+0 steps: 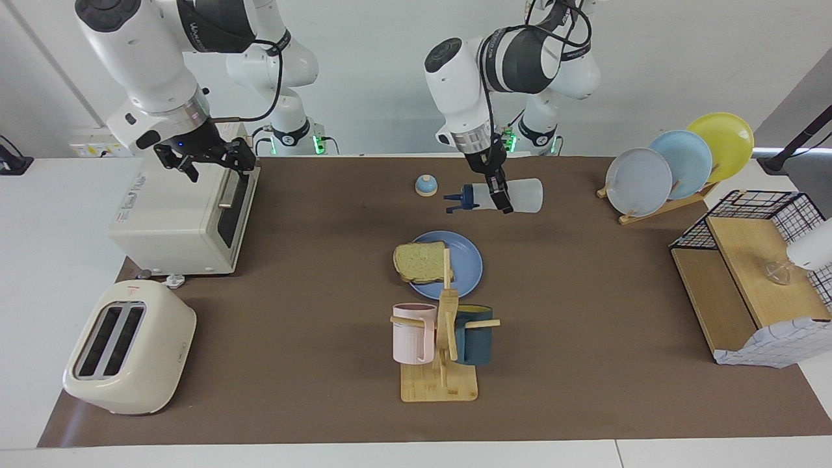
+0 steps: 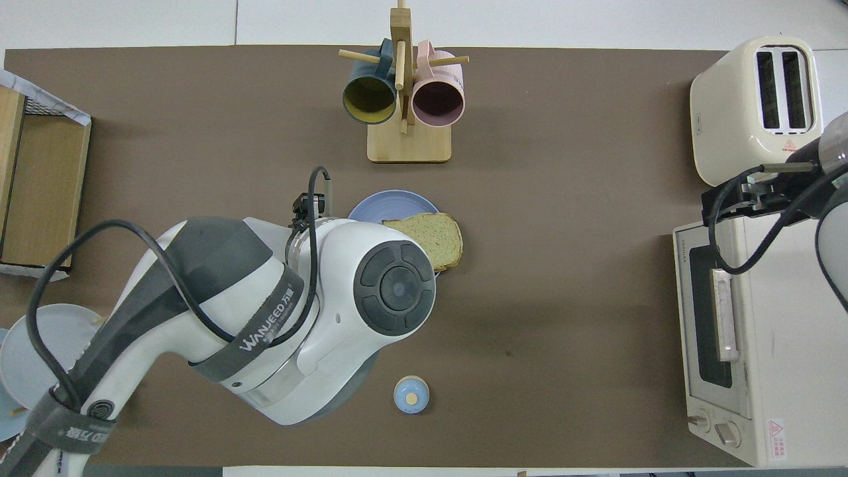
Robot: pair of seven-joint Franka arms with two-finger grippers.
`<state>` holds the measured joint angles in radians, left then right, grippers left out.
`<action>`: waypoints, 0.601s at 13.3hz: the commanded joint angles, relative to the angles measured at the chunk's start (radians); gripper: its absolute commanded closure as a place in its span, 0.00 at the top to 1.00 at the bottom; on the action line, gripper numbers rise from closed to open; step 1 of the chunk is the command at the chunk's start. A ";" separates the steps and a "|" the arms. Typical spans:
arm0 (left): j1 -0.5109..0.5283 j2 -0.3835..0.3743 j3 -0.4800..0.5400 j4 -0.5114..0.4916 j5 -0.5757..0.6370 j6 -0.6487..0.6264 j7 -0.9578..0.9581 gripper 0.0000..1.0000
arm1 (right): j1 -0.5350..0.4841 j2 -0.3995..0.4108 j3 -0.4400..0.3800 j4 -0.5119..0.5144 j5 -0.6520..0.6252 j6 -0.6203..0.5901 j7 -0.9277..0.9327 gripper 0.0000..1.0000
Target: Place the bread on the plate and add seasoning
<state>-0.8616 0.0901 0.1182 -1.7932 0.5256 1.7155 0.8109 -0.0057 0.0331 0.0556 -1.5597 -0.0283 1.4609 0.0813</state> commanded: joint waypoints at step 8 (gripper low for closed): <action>-0.103 0.178 0.008 0.092 0.220 -0.180 -0.124 0.00 | -0.023 -0.001 0.000 0.001 -0.008 0.003 -0.052 1.00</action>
<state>-0.9239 0.2099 0.1177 -1.7436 0.6900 1.6065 0.7114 -0.0097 0.0336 0.0431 -1.5597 -0.0283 1.4609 0.0619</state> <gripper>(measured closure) 0.573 0.000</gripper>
